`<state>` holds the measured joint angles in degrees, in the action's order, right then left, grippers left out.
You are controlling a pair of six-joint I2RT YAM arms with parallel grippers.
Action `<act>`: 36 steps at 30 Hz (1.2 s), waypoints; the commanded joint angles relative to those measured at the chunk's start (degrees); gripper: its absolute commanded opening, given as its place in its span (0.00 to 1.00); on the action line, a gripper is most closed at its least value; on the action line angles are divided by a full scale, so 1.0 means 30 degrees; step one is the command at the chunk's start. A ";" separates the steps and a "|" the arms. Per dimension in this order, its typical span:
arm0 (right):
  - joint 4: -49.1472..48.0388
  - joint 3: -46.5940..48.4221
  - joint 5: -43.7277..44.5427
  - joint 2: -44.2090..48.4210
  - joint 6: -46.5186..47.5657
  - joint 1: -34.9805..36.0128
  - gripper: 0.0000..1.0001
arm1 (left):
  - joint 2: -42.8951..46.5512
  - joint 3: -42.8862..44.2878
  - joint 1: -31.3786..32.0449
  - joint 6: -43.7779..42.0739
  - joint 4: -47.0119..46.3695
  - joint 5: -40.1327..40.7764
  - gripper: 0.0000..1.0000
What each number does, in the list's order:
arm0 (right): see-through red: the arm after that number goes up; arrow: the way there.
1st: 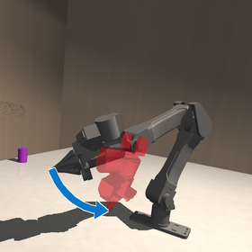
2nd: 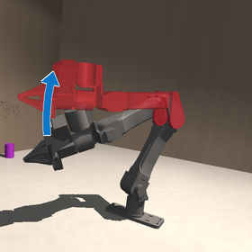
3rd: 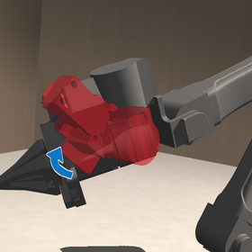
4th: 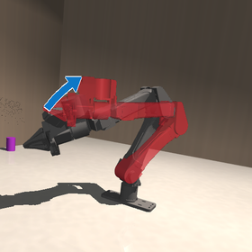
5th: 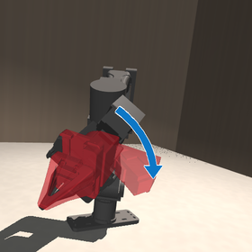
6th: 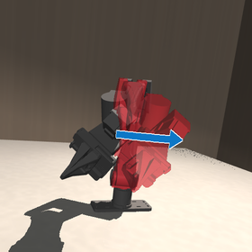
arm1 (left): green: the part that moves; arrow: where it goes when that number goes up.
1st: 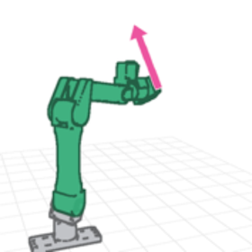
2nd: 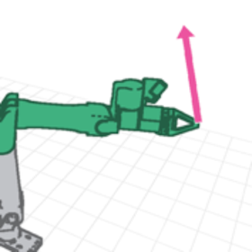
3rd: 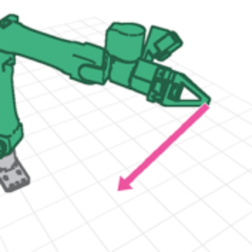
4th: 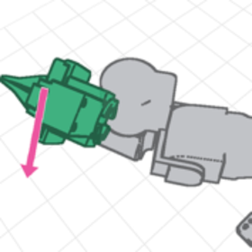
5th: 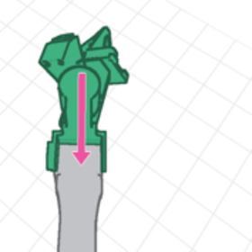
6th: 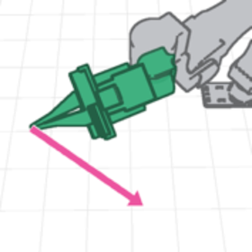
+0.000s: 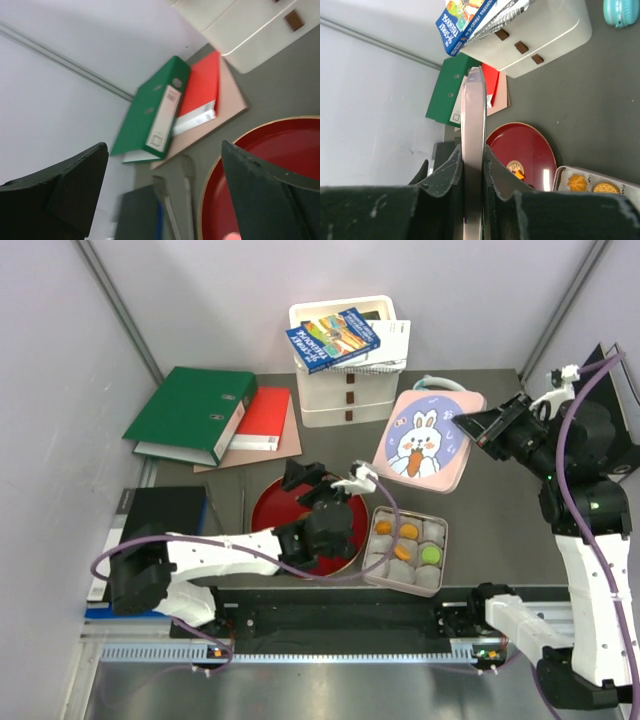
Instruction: Pack the cookies
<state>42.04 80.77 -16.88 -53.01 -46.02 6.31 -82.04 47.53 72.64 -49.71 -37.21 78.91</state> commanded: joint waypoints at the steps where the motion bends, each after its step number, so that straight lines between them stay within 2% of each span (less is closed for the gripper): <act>1: 0.0250 0.0529 0.0826 0.0533 0.0484 -0.0198 0.00 | 0.1241 0.2638 -0.1476 1.3974 1.4962 -0.1743 0.99; 3: 0.0516 -0.0114 0.0678 0.0736 0.0603 -0.0198 0.00 | 0.1854 0.4600 -0.2851 1.8739 1.8277 -0.3211 0.99; 4: 0.0546 -0.0959 0.0416 0.0854 0.0720 -0.0198 0.00 | 0.2061 0.5158 -0.3349 1.9870 2.0381 -0.4408 0.99; 6: 0.0313 -0.1958 -0.0053 0.1234 0.0721 -0.0198 0.00 | 0.3053 0.6479 -0.5340 2.1950 2.1308 -0.9817 0.99; 7: 0.0254 -0.2891 -0.0461 0.1352 0.0721 -0.0198 0.00 | 0.3408 0.6685 -0.6014 2.2310 2.1078 -1.1812 0.99; 8: -0.0007 -0.3394 -0.0727 0.1411 0.0750 -0.0198 0.00 | 0.3788 0.6687 -0.7152 2.2632 2.0670 -1.5777 0.99; 10: -0.0214 -0.4650 -0.1224 0.1908 0.0924 -0.0198 0.00 | 0.4785 0.6279 -0.8154 2.3862 1.9675 -1.9228 0.99; 11: -0.0708 -0.5122 -0.1401 0.2200 0.0897 -0.0198 0.00 | 0.4991 0.6103 -0.8971 2.4388 1.8857 -2.2522 0.99; 14: -0.1765 -0.6881 -0.2104 0.3430 0.0721 -0.0198 0.00 | 0.5315 0.5400 -1.0408 2.6731 1.7072 -2.6556 0.99; 15: -0.2261 -0.7204 -0.2251 0.3665 0.0692 -0.0198 0.00 | 0.5460 0.5108 -1.0734 2.7984 1.6395 -2.9150 0.98; 18: -0.2704 -0.8055 -0.2457 0.4310 0.0574 -0.0198 0.00 | 0.5695 0.3702 -1.1994 3.0504 1.3443 -3.2531 0.91; 20: -0.2851 -0.8232 -0.2516 0.4516 0.0487 -0.0198 0.00 | 0.5638 0.2939 -1.2550 3.1624 1.2583 -3.3477 0.86; 21: -0.2881 -0.8320 -0.2632 0.4575 0.0399 -0.0198 0.00 | 0.5435 0.2618 -1.2757 3.2964 1.0926 -3.4034 0.82; 23: -0.3057 -0.8554 -0.2779 0.4634 0.0224 -0.0227 0.00 | 0.5229 0.1563 -1.3283 3.4610 0.9773 -3.5471 0.75; 24: -0.3144 -0.8729 -0.2983 0.4663 0.0165 -0.0198 0.00 | 0.4967 0.1125 -1.3489 3.6445 0.8288 -3.5823 0.73; 27: -0.3612 -0.9139 -0.3451 0.4751 -0.0128 -0.0198 0.00 | 0.3944 -0.0488 -1.4368 3.9991 0.5558 -3.8191 0.81; 28: -0.3788 -0.9228 -0.3599 0.4751 -0.0245 -0.0198 0.00 | 0.3619 -0.1158 -1.4747 4.0850 0.3141 -3.9417 0.88; 30: -0.4110 -0.9433 -0.3892 0.4693 -0.0275 -0.0198 0.00 | 0.2740 -0.1719 -1.5072 4.3166 0.0697 -4.0451 0.90; 31: -0.4257 -0.9492 -0.3980 0.4693 -0.0275 -0.0198 0.00 | 0.2476 -0.2244 -1.5247 4.3840 -0.1896 -4.1035 0.91; 33: -0.4579 -0.9812 -0.4301 0.4664 -0.0421 -0.0198 0.00 | 0.1889 -0.2250 -1.5307 4.4696 -0.2974 -4.1362 0.91; 36: -0.5778 -1.0805 -0.5002 0.4751 -0.1061 -0.0140 0.00 | 0.1128 -0.1870 -1.5308 4.4083 -0.2831 -4.2094 0.90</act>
<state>32.75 50.70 -27.83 -39.51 -46.39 6.20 -77.43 40.62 26.87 77.41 -31.24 -40.18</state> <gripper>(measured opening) 0.126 0.907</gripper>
